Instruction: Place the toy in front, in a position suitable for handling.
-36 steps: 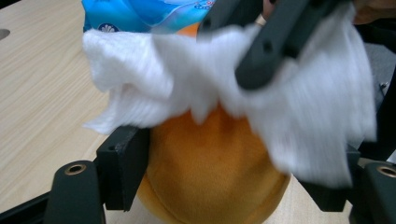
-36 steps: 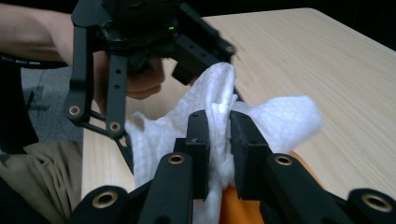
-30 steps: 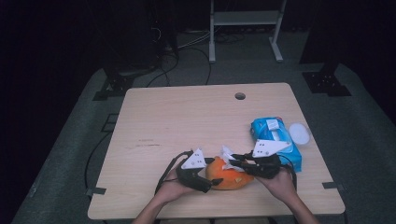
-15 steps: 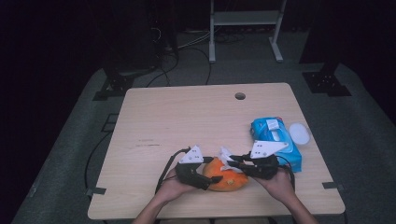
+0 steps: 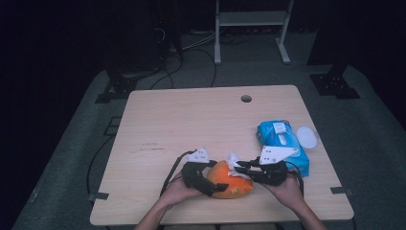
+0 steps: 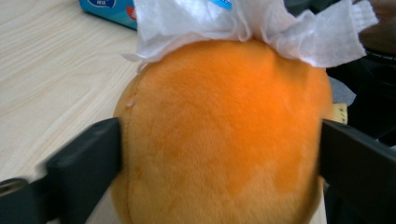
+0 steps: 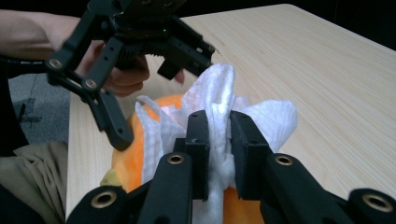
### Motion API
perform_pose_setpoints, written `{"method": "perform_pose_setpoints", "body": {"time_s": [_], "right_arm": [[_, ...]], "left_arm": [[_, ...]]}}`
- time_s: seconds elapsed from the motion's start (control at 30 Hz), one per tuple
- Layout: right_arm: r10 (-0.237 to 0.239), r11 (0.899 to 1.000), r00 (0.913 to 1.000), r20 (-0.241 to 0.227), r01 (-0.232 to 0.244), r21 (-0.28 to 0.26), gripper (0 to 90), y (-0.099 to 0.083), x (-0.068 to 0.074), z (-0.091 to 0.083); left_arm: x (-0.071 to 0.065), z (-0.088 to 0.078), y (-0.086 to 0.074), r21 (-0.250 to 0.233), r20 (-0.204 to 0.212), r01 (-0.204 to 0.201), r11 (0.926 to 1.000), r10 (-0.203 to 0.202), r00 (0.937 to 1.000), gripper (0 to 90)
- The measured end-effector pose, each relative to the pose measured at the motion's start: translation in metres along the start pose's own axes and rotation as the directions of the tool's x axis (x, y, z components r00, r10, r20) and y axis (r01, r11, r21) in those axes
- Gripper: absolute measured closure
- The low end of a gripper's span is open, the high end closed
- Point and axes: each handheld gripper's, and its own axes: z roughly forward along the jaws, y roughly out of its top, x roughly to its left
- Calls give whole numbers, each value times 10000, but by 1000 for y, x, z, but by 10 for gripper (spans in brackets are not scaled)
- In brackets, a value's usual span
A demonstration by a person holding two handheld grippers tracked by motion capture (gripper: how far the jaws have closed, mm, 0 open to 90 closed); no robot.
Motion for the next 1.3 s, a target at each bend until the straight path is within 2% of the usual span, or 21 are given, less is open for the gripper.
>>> {"method": "perform_pose_setpoints", "body": {"time_s": [0.07, 0.13, 0.2, 0.23, 0.27, 0.3, 0.33, 0.37, 0.47, 0.5, 0.63, 0.7, 0.8, 0.87, 0.93, 1.0, 1.07, 1.13, 1.17, 1.23, 1.3], "right_arm": [[87, 9999, 9999, -51, -88, -143, 773, 2, 1, 1], [33, 9994, 9999, -136, -38, -337, 774, 6, 3, 2], [-144, 9993, 9999, -60, 142, -358, 773, 8, 7, 4], [-182, 9992, 9998, -1, 182, -346, 774, 8, 7, 6], [-87, 9994, 10000, -33, 86, -321, 774, 7, 6, 7], [-87, 9994, 10000, -33, 86, -321, 774, 7, 6, 7], [159, 9994, 9999, -23, -159, -304, 774, 4, 2, 7], [208, 9994, 9998, -17, -208, -280, 774, 3, 0, 7], [385, 9990, 9992, 49, -383, -237, 774, -2, -5, 6], [691, 9974, 9975, 139, -688, -204, 774, -6, -11, 3], [733, 9973, 9964, 437, -729, -90, 774, -9, -14, -1], [764, 9968, 9964, 370, -754, -255, 774, -8, -11, -2], [589, 9970, 9983, 12, -587, -506, 773, -1, -4, 0], [446, 9986, 9990, 93, -443, -293, 774, -2, -3, 5], [565, 9980, 9984, 48, -563, -276, 774, -3, -5, 5], [823, 9966, 9955, 472, -826, 40, 774, -9, -14, 2], [1120, 9935, 9920, 581, -1130, 140, 774, -12, -20, 1], [1157, 9931, 9914, 617, -1167, 137, 774, -12, -21, 0], [976, 9952, 9933, 618, -975, -52, 773, -7, -17, 0], [966, 9953, 9936, 581, -961, -116, 774, -6, -15, 0], [657, 9974, 9968, 455, -643, -319, 773, 2, -8, 1]], "left_arm": [[-4, -4, 2, -63, -266, -482, 9988, 480, 9985, 196], [-10, -7, 4, -172, -687, -1077, 9940, 1063, 9920, 308], [-13, -10, 5, -71, -1205, -1595, 9872, 1575, 9801, 334], [-12, -12, 5, -21, -1293, -1628, 9867, 1611, 9784, 338], [-9, -13, 4, -43, -1248, -1463, 9892, 1446, 9816, 339], [-9, -13, 4, -43, -1248, -1463, 9892, 1446, 9816, 339], [-5, -15, 2, -57, -1213, -1191, 9929, 1176, 9856, 339], [-3, -15, 0, -88, -1200, -1064, 9943, 1046, 9872, 340], [0, -16, -1, -132, -1160, -862, 9962, 841, 9897, 338], [3, -18, -3, -189, -1102, -650, 9977, 625, 9919, 337], [7, -21, -6, -260, -1063, -424, 9988, 395, 9936, 335], [8, -21, -8, -300, -1109, -384, 9988, 348, 9932, 335], [9, -21, -8, -361, -1096, -260, 9990, 219, 9937, 335], [10, -22, -9, -394, -1061, -209, 9990, 166, 9942, 334], [9, -22, -10, -405, -1064, -227, 9989, 183, 9942, 331], [7, -20, -9, -416, -1120, -345, 9985, 297, 9933, 329], [7, -19, -9, -437, -1142, -367, 9984, 315, 9930, 325], [6, -18, -8, -456, -1195, -375, 9983, 318, 9923, 323], [5, -17, -7, -479, -1257, -452, 9978, 388, 9913, 322], [3, -17, -6, -509, -1353, -543, 9972, 470, 9897, 322], [-3, -15, -3, -497, -1787, -950, 9942, 847, 9803, 326]]}}
